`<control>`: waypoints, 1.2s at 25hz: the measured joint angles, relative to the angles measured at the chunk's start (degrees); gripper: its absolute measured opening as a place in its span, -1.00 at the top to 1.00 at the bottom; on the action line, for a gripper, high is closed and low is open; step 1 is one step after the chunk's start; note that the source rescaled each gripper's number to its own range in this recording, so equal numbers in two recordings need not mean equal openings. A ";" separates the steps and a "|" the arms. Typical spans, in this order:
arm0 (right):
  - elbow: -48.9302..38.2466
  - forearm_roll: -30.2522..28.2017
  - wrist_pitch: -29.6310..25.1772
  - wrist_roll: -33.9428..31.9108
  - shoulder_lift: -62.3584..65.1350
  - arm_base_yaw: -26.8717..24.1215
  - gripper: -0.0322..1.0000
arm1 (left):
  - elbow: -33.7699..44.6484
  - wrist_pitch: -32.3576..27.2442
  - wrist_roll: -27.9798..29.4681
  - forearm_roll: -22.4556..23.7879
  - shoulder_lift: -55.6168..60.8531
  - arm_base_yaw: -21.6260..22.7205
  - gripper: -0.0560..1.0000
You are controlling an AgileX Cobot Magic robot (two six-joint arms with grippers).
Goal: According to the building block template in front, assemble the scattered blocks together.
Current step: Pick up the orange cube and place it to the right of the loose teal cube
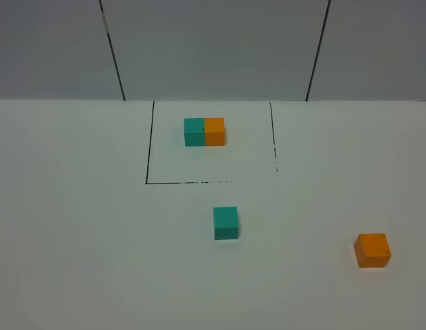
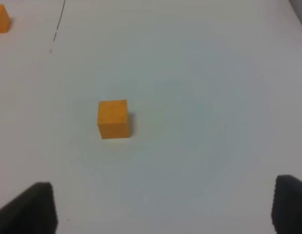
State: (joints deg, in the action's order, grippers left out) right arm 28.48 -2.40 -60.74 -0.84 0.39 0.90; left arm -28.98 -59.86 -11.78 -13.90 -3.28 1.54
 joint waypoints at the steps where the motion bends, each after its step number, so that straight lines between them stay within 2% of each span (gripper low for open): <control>1: 0.00 0.00 0.00 0.00 0.00 0.00 -0.54 | 0.00 0.00 0.00 0.00 0.00 0.00 0.16; 9: 0.00 0.00 0.00 0.00 0.00 0.00 -0.54 | 0.00 0.00 -0.06 -0.05 0.00 0.00 0.25; 30: 0.00 0.00 0.00 0.00 0.00 0.00 -0.54 | 0.00 0.00 -0.20 -0.05 0.00 0.00 0.25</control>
State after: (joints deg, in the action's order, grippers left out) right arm 28.48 -2.40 -60.74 -0.84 0.39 0.90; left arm -28.98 -59.86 -11.98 -13.95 -3.28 1.54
